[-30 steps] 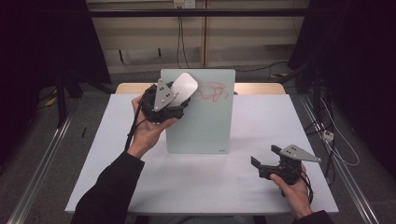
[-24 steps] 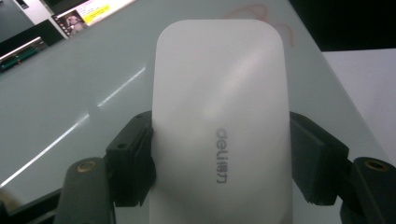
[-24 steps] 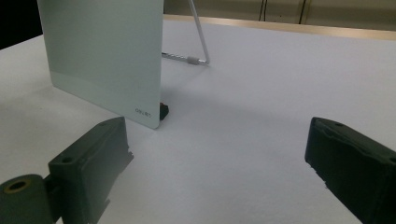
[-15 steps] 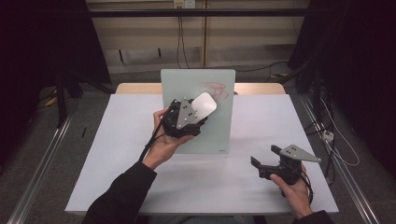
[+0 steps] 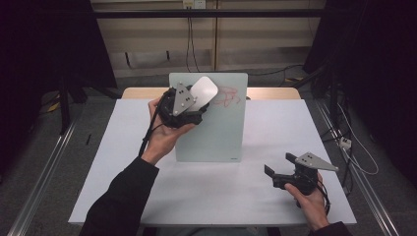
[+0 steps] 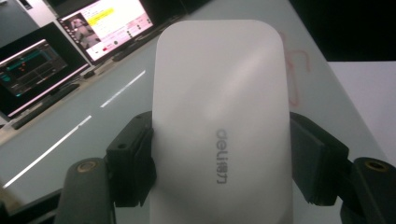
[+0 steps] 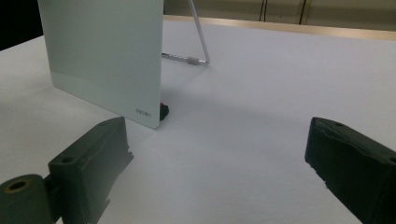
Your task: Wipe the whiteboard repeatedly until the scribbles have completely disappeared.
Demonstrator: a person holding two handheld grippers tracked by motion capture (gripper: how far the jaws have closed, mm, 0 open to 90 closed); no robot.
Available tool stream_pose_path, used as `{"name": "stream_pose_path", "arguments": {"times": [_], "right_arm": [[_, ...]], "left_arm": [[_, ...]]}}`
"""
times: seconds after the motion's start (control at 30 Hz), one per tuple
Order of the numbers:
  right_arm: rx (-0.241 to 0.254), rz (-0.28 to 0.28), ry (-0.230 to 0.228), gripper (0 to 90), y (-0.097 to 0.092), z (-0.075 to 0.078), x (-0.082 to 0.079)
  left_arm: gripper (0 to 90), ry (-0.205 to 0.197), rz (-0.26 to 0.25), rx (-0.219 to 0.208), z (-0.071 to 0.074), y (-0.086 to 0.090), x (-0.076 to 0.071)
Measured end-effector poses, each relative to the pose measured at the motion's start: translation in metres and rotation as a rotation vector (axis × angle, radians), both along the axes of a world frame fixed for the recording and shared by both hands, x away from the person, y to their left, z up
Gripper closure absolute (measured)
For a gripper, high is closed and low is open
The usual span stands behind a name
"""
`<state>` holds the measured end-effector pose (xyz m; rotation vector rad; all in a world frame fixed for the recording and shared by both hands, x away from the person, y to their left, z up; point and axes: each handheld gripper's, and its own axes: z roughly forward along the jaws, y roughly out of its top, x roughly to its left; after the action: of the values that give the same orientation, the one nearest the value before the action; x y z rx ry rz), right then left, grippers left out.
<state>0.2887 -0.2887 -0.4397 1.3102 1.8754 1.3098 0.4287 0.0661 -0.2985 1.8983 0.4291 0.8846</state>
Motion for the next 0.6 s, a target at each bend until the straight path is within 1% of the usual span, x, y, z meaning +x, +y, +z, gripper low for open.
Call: {"name": "stream_pose_path", "arguments": {"times": [0.03, 0.1, 0.13, 0.17, 0.23, 0.3, 0.4, 0.5, 0.6], "right_arm": [[0.000, -0.001, -0.002, 5.9, 0.000, 0.000, 0.000], [-0.001, 0.000, -0.002, 5.9, 0.000, 0.000, 0.000], [-0.001, 0.000, -0.001, 5.9, 0.000, 0.000, 0.000], [-0.002, -0.001, -0.001, 5.9, 0.000, 0.000, 0.000], [-0.001, -0.001, -0.001, 5.9, 0.000, 0.000, 0.000], [-0.002, 0.001, -0.001, 5.9, 0.001, 0.000, 0.000], [-0.001, 0.000, -0.001, 5.9, 0.000, 0.000, 0.000], [-0.001, 0.001, -0.001, 5.9, 0.000, 0.000, 0.000], [0.000, 0.000, -0.001, 5.9, 0.000, 0.000, 0.000]], "left_arm": [[31.2, -0.012, 0.006, 0.005, 0.002, 0.001, 0.001], [31.2, -0.018, 0.008, 0.018, 0.001, 0.001, 0.000], [31.2, -0.033, 0.014, 0.036, 0.000, -0.001, 0.000], [31.2, -0.038, 0.012, 0.048, -0.002, -0.003, -0.002], [31.2, -0.037, 0.001, 0.056, -0.005, -0.007, -0.003], [31.2, -0.045, -0.006, 0.083, -0.010, -0.013, -0.006], [31.1, -0.037, -0.034, 0.100, -0.019, -0.023, -0.010], [31.1, -0.015, -0.067, 0.105, -0.027, -0.032, -0.014], [31.1, -0.001, -0.100, 0.124, -0.038, -0.041, -0.018]]}}
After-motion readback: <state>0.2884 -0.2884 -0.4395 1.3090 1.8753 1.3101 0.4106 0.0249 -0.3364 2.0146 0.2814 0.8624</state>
